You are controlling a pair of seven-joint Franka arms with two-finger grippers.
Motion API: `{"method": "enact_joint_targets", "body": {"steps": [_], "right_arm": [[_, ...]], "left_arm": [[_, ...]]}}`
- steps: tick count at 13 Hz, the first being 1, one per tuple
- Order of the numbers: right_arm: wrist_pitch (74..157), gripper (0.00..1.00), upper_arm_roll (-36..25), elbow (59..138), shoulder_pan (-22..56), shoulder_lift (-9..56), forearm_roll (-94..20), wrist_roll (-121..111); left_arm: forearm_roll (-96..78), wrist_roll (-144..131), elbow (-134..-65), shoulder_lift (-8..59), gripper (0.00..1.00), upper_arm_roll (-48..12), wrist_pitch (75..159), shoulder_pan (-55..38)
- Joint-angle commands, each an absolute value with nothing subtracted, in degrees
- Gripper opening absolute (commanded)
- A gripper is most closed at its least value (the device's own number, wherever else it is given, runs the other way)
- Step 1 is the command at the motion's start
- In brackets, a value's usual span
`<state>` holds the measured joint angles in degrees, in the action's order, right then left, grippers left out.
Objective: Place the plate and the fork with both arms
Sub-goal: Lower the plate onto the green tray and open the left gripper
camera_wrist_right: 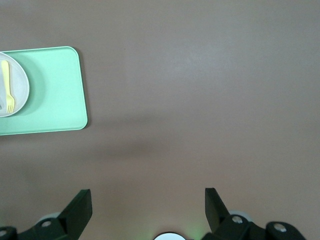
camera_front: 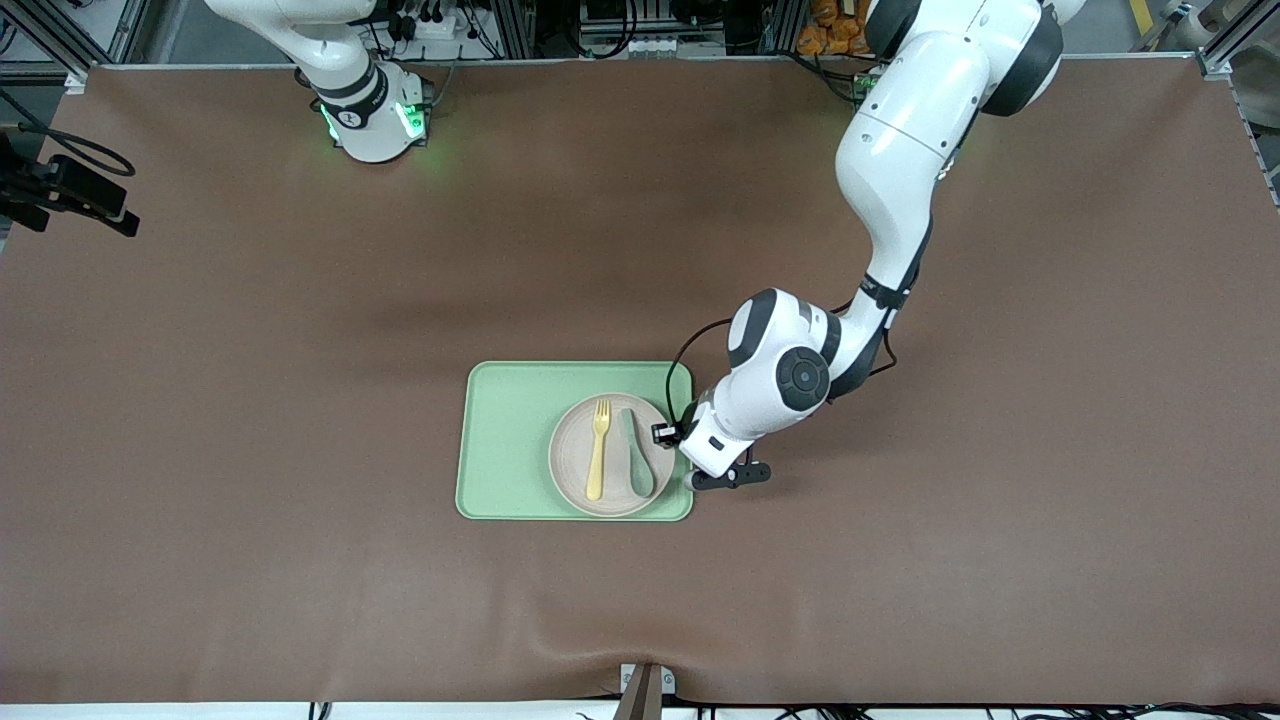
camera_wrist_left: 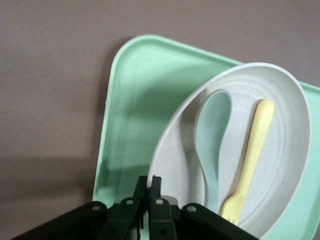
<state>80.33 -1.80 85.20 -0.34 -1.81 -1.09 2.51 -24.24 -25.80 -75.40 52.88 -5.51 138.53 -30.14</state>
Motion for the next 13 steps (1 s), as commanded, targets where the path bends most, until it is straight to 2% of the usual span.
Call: {"method": "enact_joint_targets", "body": {"steps": [1, 6, 7, 8, 10, 11, 13], "right_arm": [[80.4, 1.00, -1.4, 85.7, -1.0, -2.5, -1.8, 1.8], [80.1, 1.00, -1.4, 85.9, -1.1, -2.5, -1.8, 1.8], [80.1, 1.00, -1.4, 85.9, -1.1, -2.5, -1.8, 1.8], [80.1, 1.00, -1.4, 85.9, -1.1, -2.5, -1.8, 1.8], [80.1, 1.00, -1.4, 85.9, -1.1, -2.5, -1.8, 1.8], [80.1, 1.00, -1.4, 85.8, -1.0, -2.5, -1.8, 1.8], [80.2, 1.00, -1.4, 85.8, -1.0, -2.5, -1.8, 1.8]], "left_arm": [[-25.4, -26.1, -73.7, 54.4, 0.00, -5.0, 139.0, -31.4], [-25.1, -25.1, -74.4, 54.5, 0.00, -5.0, 139.0, -31.5], [-25.0, -24.3, -74.5, 54.5, 0.05, -5.0, 139.0, -31.5], [-25.2, -23.7, -74.5, 54.5, 0.18, -5.0, 139.0, -31.4], [-25.3, -24.9, -74.5, 54.1, 0.59, -5.0, 138.9, -31.4], [-25.3, -25.1, -74.5, 53.7, 1.00, -5.0, 138.9, -31.5], [-24.4, -29.7, -74.4, 52.5, 1.00, -4.8, 138.8, -31.5]]}}
